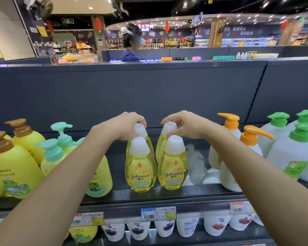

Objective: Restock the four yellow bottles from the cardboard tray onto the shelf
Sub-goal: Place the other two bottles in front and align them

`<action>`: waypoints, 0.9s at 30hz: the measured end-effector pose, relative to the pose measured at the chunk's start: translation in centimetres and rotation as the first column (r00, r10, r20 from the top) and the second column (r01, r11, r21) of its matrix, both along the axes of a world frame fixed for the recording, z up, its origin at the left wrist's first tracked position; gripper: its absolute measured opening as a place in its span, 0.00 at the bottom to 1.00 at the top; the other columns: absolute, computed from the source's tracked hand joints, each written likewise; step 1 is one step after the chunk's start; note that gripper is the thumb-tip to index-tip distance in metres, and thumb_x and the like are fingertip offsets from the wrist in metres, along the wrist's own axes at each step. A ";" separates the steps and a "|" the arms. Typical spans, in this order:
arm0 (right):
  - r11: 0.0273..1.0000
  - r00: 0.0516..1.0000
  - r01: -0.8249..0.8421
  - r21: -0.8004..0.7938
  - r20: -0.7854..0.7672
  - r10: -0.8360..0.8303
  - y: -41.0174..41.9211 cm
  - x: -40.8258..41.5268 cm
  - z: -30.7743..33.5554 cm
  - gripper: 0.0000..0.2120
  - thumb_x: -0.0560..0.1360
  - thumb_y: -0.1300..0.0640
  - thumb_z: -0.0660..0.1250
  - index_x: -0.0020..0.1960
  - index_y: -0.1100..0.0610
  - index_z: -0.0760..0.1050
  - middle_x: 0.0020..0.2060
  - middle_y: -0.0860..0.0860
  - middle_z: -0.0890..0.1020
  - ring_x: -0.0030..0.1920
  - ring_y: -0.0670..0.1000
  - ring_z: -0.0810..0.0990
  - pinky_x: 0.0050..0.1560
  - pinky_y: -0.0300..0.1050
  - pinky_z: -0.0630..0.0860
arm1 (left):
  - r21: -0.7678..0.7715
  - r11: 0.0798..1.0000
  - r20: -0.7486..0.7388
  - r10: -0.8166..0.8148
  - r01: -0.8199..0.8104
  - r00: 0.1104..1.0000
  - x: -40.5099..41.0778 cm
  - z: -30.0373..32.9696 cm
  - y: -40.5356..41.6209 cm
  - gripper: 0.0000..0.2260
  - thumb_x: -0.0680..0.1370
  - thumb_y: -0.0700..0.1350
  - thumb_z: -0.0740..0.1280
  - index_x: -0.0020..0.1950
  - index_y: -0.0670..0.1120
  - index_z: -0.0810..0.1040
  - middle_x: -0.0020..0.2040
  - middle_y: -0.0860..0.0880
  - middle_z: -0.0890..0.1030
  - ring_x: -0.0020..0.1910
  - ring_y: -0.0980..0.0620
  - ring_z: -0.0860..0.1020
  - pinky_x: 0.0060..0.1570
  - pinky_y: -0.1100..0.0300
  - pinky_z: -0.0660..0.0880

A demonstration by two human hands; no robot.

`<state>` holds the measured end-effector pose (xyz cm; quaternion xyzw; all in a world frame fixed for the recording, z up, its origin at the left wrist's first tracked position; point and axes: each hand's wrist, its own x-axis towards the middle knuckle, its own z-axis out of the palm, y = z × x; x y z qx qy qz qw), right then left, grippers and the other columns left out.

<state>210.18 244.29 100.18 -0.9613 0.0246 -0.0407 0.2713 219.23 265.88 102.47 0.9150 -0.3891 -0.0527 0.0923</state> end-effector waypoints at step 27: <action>0.988 0.993 -0.118 0.101 0.022 0.116 -0.1 -1.5 0.1 0.15 0.72 0.56 0.73 0.58 0.48 0.82 0.51 0.50 0.85 0.48 0.52 0.84 0.39 0.34 0.80 | 0.015 0.992 -0.132 -0.124 0.127 0.983 -0.2 1.1 0.4 0.17 0.71 0.45 0.74 0.58 0.56 0.80 0.50 0.57 0.82 0.50 0.51 0.82 0.54 0.48 0.79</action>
